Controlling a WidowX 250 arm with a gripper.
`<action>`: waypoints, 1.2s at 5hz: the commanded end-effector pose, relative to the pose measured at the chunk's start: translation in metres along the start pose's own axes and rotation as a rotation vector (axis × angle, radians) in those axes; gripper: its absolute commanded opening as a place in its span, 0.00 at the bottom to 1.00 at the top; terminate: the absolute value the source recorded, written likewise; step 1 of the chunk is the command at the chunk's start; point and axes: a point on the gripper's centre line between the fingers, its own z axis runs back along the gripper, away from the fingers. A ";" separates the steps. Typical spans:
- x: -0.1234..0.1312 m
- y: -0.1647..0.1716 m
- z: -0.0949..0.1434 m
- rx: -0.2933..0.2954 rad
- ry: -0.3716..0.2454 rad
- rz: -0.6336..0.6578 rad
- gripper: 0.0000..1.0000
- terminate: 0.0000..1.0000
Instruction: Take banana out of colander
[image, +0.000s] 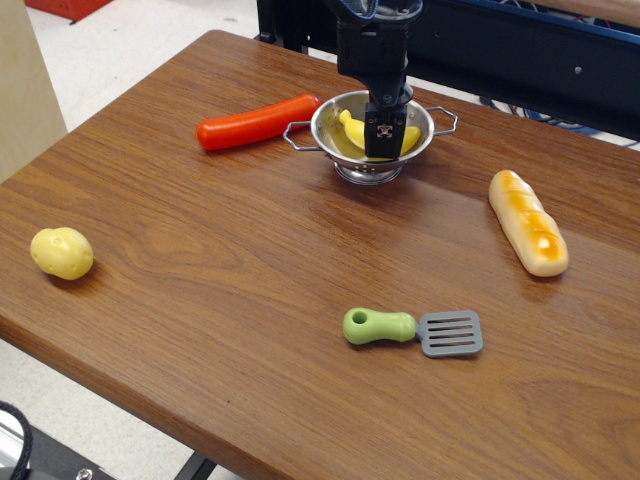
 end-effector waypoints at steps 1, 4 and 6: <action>0.012 -0.019 0.018 -0.005 0.002 0.030 1.00 0.00; 0.031 -0.015 -0.003 0.051 -0.047 0.050 0.00 0.00; 0.036 -0.015 0.009 -0.004 -0.065 0.014 0.00 0.00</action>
